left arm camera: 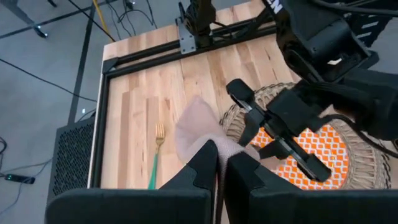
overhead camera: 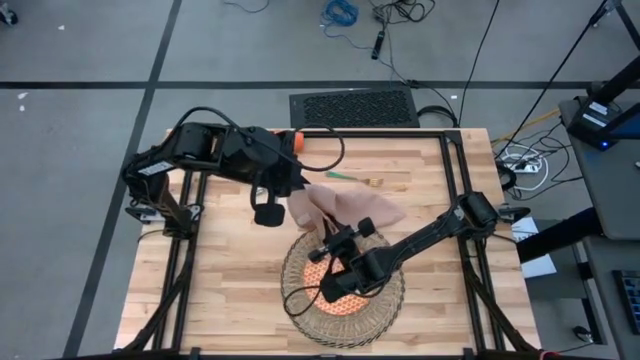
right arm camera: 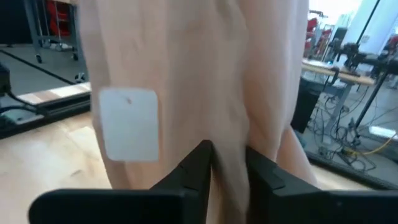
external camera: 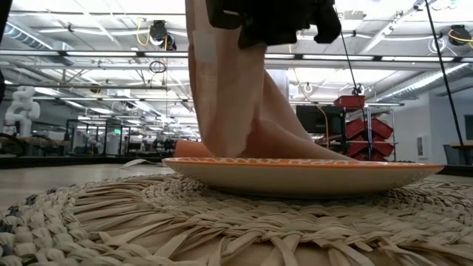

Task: Set table place
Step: Fold the napkin

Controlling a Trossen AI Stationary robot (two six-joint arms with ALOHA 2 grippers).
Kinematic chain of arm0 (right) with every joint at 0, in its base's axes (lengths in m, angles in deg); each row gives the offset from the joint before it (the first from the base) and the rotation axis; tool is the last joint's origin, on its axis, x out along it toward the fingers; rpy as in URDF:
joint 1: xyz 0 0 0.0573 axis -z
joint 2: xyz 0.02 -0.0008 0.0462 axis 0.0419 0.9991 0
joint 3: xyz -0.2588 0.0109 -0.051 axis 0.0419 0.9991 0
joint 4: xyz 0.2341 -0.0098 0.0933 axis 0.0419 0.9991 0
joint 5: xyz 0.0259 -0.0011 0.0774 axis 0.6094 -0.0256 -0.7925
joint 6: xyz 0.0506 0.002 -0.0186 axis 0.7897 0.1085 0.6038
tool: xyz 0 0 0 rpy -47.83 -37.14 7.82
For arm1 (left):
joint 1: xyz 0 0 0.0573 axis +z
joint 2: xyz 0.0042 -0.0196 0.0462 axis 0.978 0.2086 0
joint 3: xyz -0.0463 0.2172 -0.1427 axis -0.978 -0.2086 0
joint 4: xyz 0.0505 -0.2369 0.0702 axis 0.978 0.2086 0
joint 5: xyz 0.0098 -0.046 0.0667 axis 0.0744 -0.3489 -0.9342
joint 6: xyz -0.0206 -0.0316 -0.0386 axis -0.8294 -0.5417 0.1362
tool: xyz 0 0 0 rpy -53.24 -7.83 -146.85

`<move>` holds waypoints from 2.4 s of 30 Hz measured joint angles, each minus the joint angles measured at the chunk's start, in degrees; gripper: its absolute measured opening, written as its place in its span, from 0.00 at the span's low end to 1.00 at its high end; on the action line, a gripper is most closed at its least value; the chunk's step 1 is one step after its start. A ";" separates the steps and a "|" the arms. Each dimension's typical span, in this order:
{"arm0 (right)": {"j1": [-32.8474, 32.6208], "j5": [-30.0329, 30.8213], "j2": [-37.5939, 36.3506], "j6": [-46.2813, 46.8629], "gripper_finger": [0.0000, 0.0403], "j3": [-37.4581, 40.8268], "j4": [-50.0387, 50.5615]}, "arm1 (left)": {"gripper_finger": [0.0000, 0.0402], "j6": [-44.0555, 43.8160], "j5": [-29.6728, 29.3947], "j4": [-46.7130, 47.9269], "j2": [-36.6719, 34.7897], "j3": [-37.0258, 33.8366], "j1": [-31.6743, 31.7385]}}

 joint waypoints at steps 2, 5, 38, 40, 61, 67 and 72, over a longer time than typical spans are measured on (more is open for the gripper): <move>-0.03 -0.19 0.00 1.67 0.12 0.72 0.29 | 0.00 0.02 0.00 -0.04 -0.18 0.00 -0.04; -0.21 -0.43 0.00 2.68 0.12 1.69 0.21 | 0.00 0.14 0.00 -0.04 -0.22 0.00 -0.04; -1.24 -6.16 0.00 11.96 0.12 9.13 1.12 | 0.00 0.46 -1.01 -0.03 -0.37 0.00 -0.02; -1.24 -6.36 0.00 12.16 0.12 9.13 1.49 | 0.00 0.46 -1.01 -0.02 -0.37 0.00 -0.02; -1.98 -5.31 4.07 16.18 0.10 9.13 1.02 | 0.00 0.00 -1.04 0.03 -0.37 0.00 -0.02; -2.47 -5.23 4.04 13.69 0.01 9.13 0.24 | 0.00 -0.13 -1.03 0.30 -0.37 0.00 -0.02; -3.31 -4.77 3.93 10.03 0.00 7.72 -0.29 | 0.00 -0.07 -1.05 0.48 -0.37 0.00 -0.02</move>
